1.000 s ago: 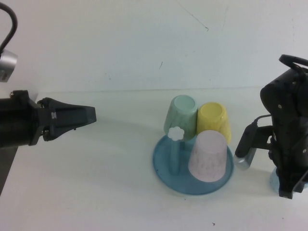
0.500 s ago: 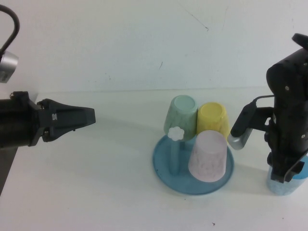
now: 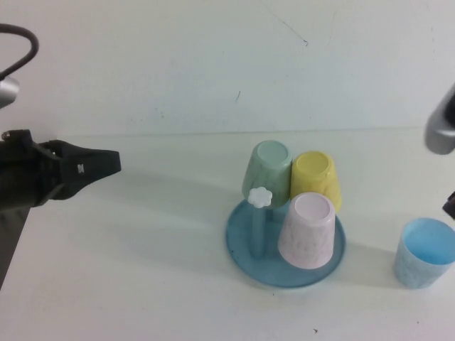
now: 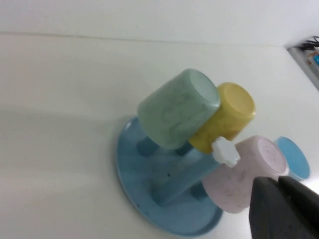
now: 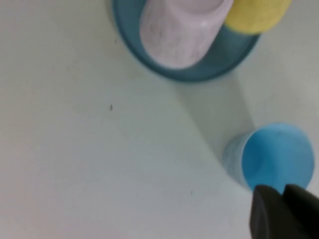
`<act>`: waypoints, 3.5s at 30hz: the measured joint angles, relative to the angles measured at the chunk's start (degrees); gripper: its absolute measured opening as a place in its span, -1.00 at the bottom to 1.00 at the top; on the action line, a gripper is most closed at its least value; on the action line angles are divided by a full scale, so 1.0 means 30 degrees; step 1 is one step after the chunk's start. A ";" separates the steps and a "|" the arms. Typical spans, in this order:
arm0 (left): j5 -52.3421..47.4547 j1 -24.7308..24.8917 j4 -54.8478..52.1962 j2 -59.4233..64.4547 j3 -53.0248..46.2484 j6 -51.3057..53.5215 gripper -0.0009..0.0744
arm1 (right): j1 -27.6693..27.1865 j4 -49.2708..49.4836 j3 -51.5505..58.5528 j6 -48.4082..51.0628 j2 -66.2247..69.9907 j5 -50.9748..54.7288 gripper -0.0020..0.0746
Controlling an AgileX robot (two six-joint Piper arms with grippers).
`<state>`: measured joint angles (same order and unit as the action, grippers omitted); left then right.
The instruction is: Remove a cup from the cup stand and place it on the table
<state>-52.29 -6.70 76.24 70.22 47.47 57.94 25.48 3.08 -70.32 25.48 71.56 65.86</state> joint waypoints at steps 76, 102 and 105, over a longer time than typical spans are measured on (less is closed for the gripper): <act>-0.4610 0.0000 -1.2446 -1.6478 -0.5592 -0.5595 -0.98 | -0.3194 0.4988 1.8363 0.5439 -1.7905 -2.2141 -0.95; -0.4669 0.0000 -1.2446 -1.6478 -0.5592 -0.5520 -0.98 | -1.0420 -0.2220 2.3958 -0.3940 -2.4101 -1.5817 -0.95; -0.4669 0.0000 -1.2446 -1.6478 -0.5592 -0.5520 -0.98 | -1.0420 -0.2313 2.3958 -0.3990 -2.4101 -1.5133 -0.95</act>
<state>-66.29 -6.70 38.90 20.78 30.69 41.38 -5.78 -3.86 1.55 13.51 -0.74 20.46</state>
